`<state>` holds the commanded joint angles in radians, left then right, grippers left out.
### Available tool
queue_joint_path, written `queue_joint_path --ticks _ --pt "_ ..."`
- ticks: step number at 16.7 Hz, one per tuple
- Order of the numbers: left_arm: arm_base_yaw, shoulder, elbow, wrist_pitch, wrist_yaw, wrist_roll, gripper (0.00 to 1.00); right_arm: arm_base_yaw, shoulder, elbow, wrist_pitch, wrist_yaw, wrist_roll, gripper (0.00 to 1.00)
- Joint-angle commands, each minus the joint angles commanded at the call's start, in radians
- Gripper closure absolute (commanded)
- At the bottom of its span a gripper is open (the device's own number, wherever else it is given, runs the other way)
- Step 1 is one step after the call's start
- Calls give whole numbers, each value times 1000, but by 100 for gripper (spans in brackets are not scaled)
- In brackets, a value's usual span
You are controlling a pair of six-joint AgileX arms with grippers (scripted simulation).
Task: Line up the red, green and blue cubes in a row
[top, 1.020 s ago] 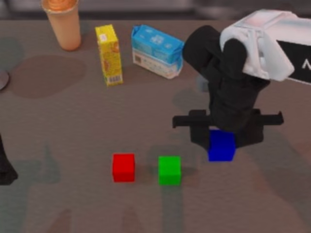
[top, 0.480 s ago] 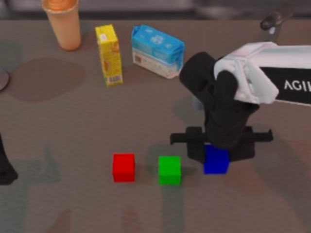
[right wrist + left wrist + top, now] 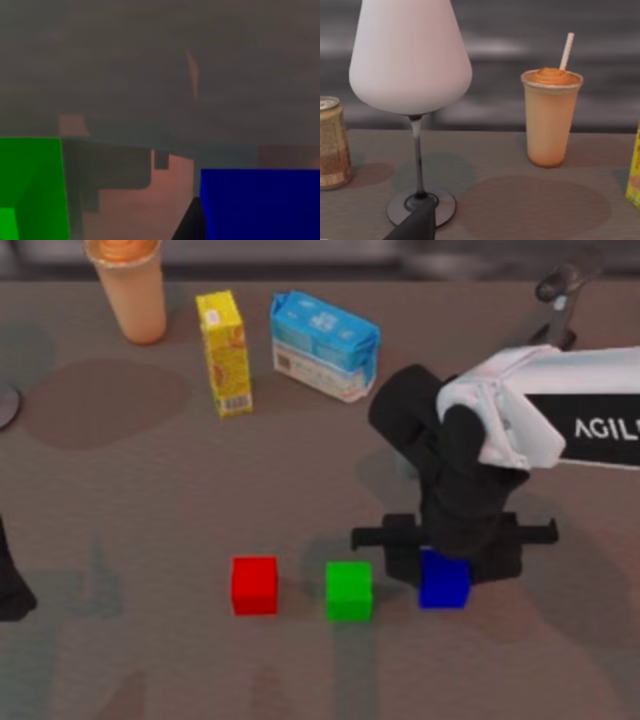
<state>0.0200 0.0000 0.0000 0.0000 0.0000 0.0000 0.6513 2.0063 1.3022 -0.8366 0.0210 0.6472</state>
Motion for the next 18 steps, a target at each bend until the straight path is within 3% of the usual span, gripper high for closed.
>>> queue_joint_path --ticks 11,18 --pt "0 0 0 0 0 0 0 0 0 0 0 0 0 2" --pt "0 0 0 0 0 0 0 0 0 0 0 0 0 0"
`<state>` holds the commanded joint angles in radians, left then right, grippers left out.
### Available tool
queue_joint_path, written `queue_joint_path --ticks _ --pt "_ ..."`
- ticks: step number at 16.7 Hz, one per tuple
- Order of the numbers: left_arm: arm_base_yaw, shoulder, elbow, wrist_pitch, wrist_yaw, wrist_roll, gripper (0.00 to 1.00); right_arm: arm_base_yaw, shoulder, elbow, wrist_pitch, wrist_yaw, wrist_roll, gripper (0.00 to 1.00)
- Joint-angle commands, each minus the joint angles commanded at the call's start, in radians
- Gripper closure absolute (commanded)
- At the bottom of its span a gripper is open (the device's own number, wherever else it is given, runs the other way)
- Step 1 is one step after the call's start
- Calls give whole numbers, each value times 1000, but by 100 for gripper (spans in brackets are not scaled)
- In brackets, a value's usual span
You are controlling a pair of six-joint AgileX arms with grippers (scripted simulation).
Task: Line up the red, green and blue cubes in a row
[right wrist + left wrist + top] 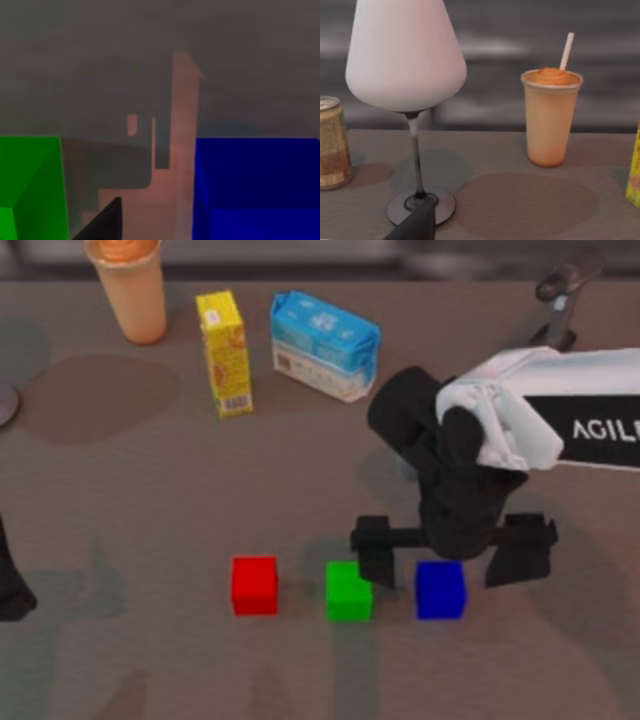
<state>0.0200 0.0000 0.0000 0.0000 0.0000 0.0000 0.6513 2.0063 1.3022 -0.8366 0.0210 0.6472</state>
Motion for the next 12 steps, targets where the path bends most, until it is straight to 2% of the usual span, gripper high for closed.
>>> queue_joint_path --ticks 4,12 --pt "0 0 0 0 0 0 0 0 -6 14 -18 -2 1 0" --pt "0 0 0 0 0 0 0 10 -96 158 -253 -1 1 0"
